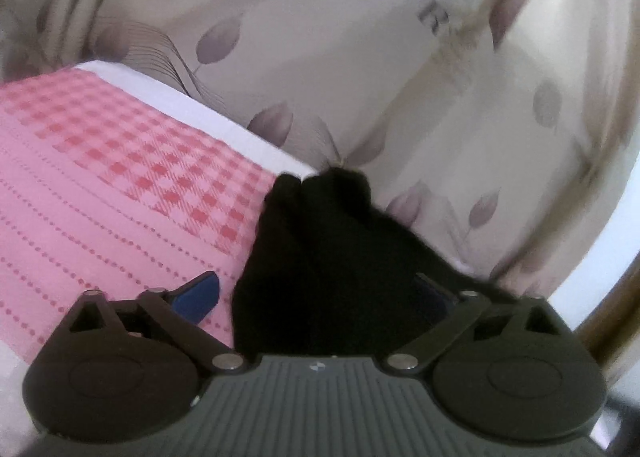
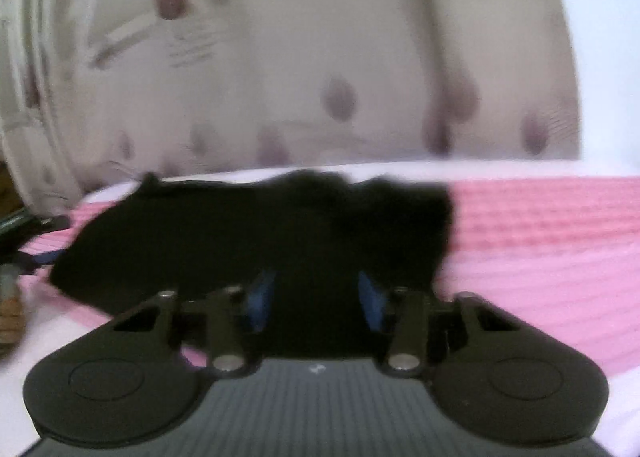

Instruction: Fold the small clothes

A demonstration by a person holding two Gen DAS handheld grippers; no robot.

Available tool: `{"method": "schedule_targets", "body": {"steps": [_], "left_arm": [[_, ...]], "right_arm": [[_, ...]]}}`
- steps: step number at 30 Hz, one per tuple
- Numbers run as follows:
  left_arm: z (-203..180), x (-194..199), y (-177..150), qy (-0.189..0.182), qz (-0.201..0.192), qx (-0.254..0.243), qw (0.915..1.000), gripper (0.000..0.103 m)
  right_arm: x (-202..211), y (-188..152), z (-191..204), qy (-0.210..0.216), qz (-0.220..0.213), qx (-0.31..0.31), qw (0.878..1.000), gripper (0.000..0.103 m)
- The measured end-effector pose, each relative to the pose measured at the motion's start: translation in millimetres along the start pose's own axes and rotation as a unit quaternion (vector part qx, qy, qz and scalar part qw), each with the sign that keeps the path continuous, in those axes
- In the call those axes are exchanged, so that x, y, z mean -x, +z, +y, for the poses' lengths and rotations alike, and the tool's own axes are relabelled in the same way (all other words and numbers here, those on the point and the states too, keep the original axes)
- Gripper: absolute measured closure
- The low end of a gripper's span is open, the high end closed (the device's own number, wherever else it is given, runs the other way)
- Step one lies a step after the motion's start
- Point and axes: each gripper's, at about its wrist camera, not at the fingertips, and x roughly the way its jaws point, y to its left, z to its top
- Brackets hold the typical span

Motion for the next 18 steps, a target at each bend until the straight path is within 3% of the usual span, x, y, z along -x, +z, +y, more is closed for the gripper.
{"method": "schedule_targets", "body": {"steps": [4,6,9,11,14,16,18], "left_arm": [[-3.6,-3.0,-3.2,0.02,0.002,-0.013,0.9997,0.014],[-0.4,-3.5,-1.8,0.024,0.002,-0.003,0.9997,0.012],[7.8,-6.6,1.3,0.03,0.003,0.021,0.9993,0.011],[10.2,-5.0,1.9,0.031,-0.001,0.029,0.9991,0.009],[8.0,-4.7,2.7,0.029,-0.001,0.024,0.9993,0.007],[6.2,-4.4,3.3,0.021,0.001,0.019,0.9996,0.006],[4.0,-3.4,3.7,0.014,0.0,0.013,0.9998,0.006]], "right_arm": [[-54.5,21.2,-18.8,-0.018,0.055,0.045,0.997,0.074],[-70.8,46.1,-25.9,0.02,0.022,0.026,0.999,0.074],[-93.0,79.9,-57.5,-0.017,-0.024,-0.077,0.997,0.074],[-89.0,85.3,-87.9,-0.014,-0.077,-0.186,0.979,0.074],[-68.0,66.3,-111.0,0.049,-0.107,-0.269,0.956,0.074],[-41.1,40.9,-108.2,0.061,-0.108,-0.268,0.955,0.074],[-17.9,10.2,-102.1,0.07,-0.082,-0.256,0.961,0.074]]}}
